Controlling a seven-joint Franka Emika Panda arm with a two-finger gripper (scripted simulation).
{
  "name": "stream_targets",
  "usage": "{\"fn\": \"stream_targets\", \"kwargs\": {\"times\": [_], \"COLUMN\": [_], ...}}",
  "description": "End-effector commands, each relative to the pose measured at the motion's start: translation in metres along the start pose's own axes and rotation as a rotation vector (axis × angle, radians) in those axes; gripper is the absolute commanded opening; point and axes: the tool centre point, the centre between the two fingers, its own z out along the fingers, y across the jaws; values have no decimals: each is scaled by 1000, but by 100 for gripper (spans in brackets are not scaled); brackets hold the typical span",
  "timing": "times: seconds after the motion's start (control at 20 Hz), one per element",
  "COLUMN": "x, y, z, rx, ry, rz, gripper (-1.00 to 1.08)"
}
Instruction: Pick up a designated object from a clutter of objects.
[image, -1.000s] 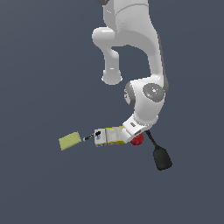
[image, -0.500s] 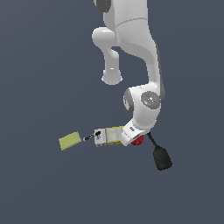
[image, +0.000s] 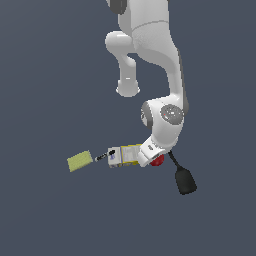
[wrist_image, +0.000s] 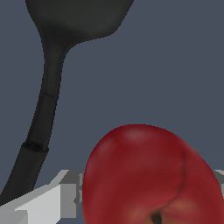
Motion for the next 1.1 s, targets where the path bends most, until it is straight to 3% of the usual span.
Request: {"fn": "stream_targets", "kwargs": {"times": [0.0, 0.55, 1.05], "x": [0, -10, -38], "y": [0, 13, 47], "z": [0, -31, -117], "rx": [0, 0, 1], "ry": [0, 0, 0], "rz": [0, 0, -1], "gripper": [-100, -100, -100]}}
